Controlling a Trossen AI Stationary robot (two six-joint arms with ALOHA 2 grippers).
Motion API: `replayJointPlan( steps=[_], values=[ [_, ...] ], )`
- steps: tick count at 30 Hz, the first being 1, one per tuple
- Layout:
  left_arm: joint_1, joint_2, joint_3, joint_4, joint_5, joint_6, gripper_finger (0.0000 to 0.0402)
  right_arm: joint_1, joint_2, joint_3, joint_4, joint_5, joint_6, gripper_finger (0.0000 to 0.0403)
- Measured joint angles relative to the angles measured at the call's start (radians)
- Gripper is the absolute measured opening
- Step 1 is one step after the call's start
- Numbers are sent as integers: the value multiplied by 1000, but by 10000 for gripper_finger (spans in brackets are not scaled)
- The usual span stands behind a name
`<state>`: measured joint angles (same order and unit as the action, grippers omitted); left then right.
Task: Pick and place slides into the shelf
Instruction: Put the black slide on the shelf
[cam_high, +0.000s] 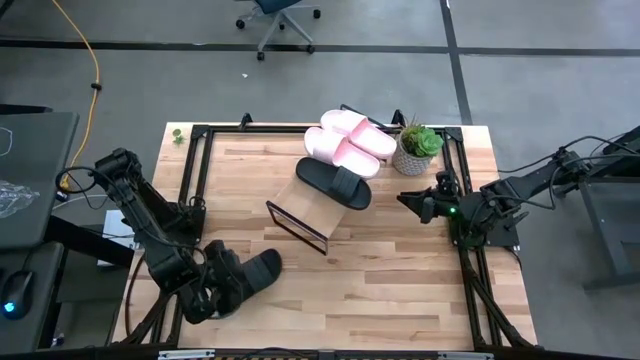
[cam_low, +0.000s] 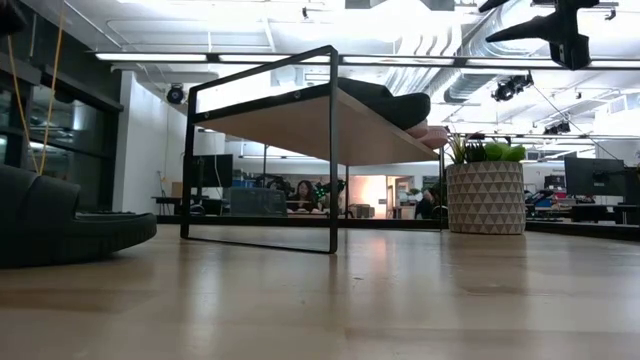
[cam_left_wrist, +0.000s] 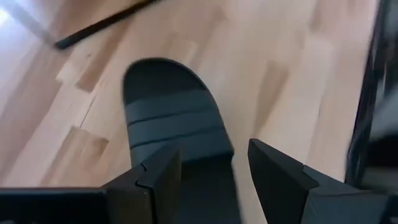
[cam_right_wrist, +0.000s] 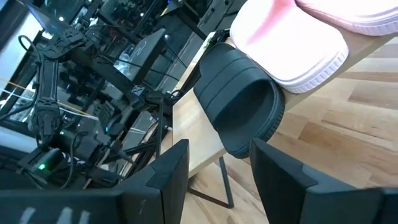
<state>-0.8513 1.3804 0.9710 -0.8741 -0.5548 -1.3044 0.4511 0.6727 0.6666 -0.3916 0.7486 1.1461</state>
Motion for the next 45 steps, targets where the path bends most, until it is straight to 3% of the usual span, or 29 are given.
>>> replayJointPlan(
  steps=[9,14,20,24,33,41,45],
  values=[
    [0,0,2,67,176,703,173,0,0,0,-17,38,-28,161],
    [0,0,2,62,172,1076,173,0,0,0,-39,61,-21,161],
    [0,36,2,31,69,1370,173,0,0,0,-42,100,-19,161],
    [0,121,2,18,34,1446,173,0,0,0,-46,109,2,161],
    [0,267,2,-12,-21,1429,172,0,1,0,-46,116,6,161],
    [-1,301,3,-14,-67,1385,171,0,1,0,-46,120,3,161],
    [0,301,21,-36,-116,1388,151,0,2,0,-46,120,2,161]
  ],
)
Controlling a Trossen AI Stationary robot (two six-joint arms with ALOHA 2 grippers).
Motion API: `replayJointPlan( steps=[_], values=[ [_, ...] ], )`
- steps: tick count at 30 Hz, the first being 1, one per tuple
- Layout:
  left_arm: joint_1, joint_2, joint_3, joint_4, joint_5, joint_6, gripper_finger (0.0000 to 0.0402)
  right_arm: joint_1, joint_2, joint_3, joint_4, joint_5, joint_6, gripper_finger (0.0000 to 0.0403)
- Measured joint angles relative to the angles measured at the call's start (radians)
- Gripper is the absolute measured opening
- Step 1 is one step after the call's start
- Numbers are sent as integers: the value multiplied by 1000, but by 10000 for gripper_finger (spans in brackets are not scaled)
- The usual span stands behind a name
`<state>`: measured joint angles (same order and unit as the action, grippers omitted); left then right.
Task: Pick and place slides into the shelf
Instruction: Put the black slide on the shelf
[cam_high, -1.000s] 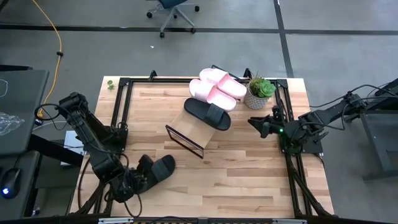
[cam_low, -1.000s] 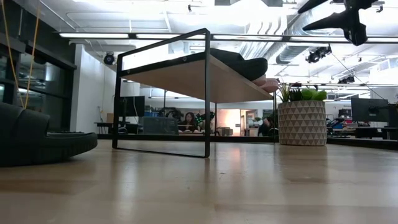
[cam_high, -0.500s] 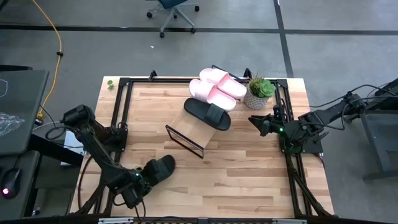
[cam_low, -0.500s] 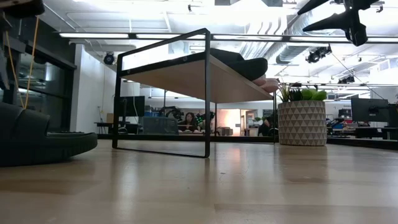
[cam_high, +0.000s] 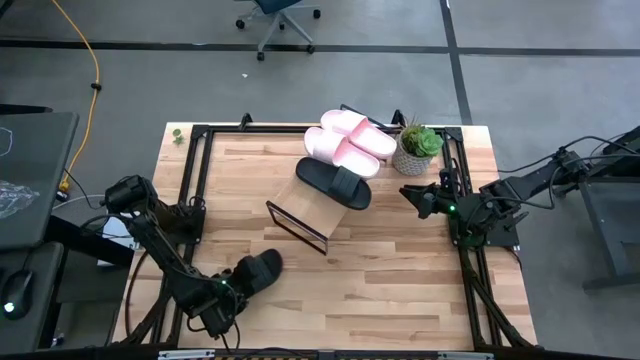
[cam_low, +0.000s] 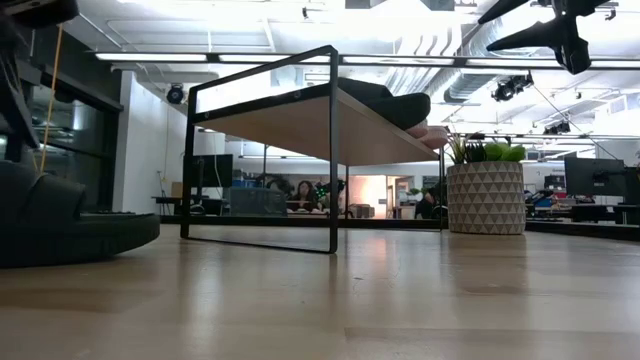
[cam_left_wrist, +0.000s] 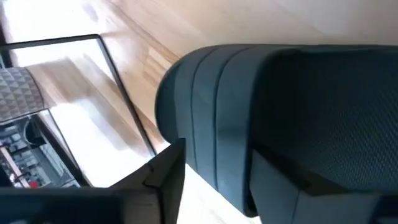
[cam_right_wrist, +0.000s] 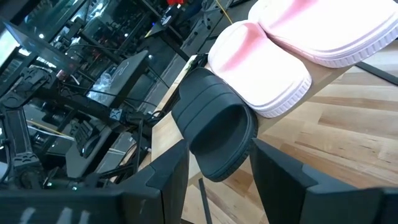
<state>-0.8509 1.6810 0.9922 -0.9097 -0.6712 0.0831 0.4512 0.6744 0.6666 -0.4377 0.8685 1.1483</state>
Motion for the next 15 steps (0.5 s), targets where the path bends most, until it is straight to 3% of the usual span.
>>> replayJointPlan(
  steps=[11,15],
  values=[
    [1,0,2,35,13,14,15,0,0,0,0,9,-2,161],
    [1,0,2,49,5,7,15,0,1,0,0,13,-3,161]
  ],
)
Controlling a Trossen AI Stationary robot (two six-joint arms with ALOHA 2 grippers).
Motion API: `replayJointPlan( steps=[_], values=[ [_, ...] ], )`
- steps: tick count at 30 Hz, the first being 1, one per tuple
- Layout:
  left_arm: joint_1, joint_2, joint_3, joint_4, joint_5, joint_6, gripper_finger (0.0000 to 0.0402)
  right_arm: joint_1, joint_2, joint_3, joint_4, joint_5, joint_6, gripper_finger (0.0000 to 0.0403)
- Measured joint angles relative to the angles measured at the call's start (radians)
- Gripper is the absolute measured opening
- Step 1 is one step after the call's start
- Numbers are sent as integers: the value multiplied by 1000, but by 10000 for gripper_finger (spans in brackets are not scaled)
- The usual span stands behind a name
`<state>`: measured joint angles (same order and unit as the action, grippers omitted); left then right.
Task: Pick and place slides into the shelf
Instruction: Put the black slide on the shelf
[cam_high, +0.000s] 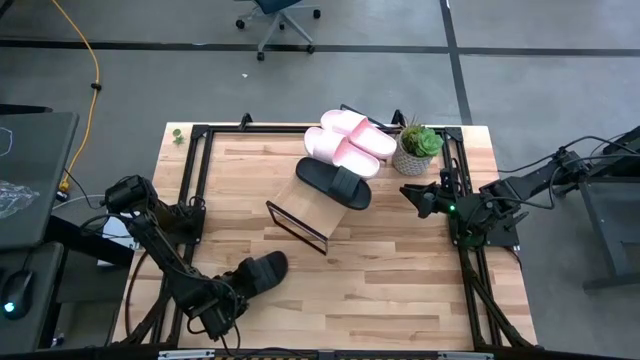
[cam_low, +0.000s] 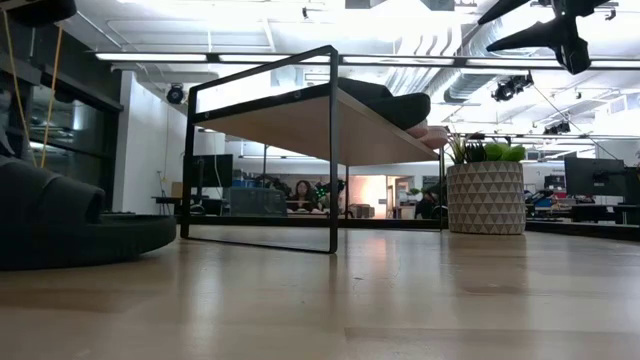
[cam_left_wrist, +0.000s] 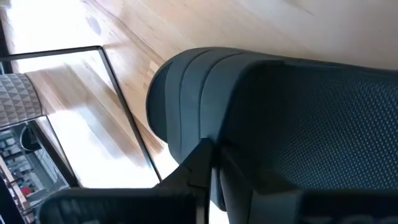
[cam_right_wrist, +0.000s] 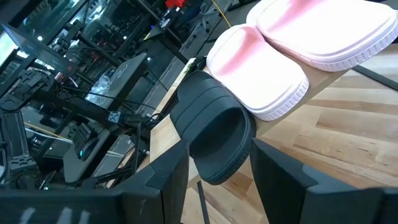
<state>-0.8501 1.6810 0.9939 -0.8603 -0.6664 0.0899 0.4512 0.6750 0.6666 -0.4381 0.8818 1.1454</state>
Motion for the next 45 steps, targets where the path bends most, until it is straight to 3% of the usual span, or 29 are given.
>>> replayJointPlan(
  steps=[14,30,41,45],
  values=[
    [-1,0,11,-11,4,-19,5,0,0,0,-26,-1,2,161],
    [-1,0,225,-144,-45,18,2,0,0,0,-47,-3,3,161],
    [-1,0,409,-366,-65,39,1,1,0,0,-29,-129,83,161],
    [-1,0,497,-452,-118,86,0,1,0,0,39,-222,92,161]
  ],
)
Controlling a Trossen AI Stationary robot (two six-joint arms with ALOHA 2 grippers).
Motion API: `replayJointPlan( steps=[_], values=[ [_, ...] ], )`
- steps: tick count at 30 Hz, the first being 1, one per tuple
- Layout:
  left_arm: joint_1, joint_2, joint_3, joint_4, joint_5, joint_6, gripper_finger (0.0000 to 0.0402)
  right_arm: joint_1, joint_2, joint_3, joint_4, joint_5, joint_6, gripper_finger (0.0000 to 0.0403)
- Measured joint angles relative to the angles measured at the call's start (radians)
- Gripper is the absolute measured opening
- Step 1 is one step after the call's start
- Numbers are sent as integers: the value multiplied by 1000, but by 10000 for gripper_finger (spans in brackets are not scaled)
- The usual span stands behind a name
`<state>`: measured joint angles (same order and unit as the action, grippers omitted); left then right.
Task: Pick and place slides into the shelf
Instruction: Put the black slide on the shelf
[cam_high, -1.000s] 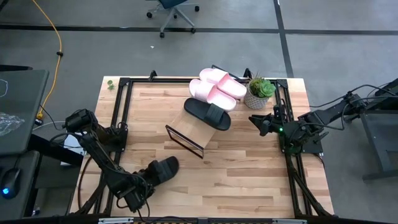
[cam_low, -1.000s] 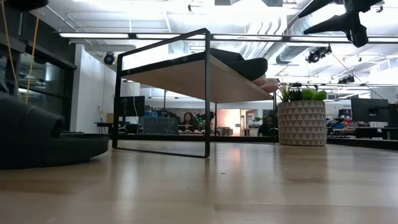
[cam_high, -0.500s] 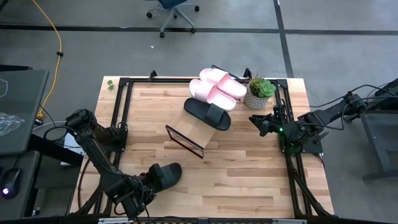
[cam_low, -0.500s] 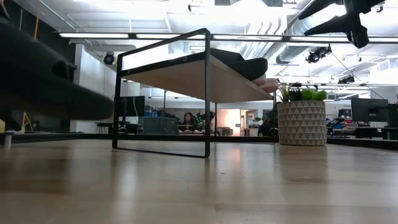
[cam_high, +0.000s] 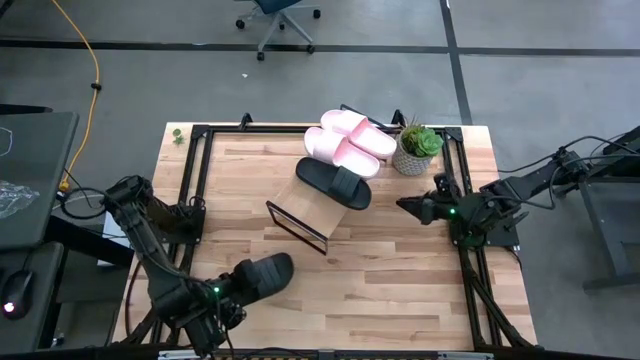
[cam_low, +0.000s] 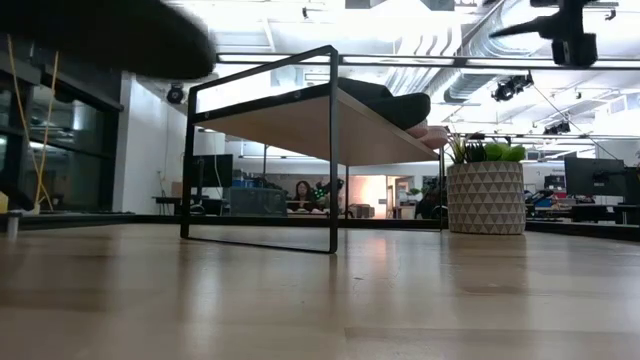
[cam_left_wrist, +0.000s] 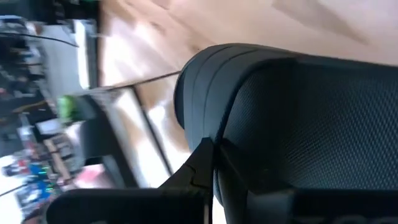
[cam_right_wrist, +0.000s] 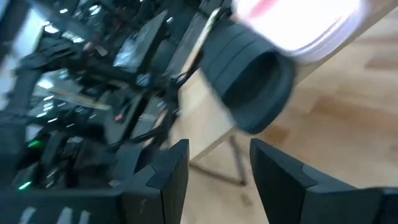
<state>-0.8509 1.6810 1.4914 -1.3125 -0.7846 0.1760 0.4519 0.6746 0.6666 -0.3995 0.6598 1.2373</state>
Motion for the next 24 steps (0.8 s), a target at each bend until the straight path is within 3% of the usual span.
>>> replayJointPlan(
  steps=[7,12,18,24],
  values=[
    [12,0,141,-89,-109,116,0,0,7,0,211,-143,-2,161],
    [56,0,221,-137,-138,153,0,0,52,1,377,-173,-14,161],
    [116,0,273,-135,-204,297,0,0,199,1,518,-251,19,163],
    [174,0,312,-117,-210,408,0,-19,366,1,784,-295,20,185]
  ],
)
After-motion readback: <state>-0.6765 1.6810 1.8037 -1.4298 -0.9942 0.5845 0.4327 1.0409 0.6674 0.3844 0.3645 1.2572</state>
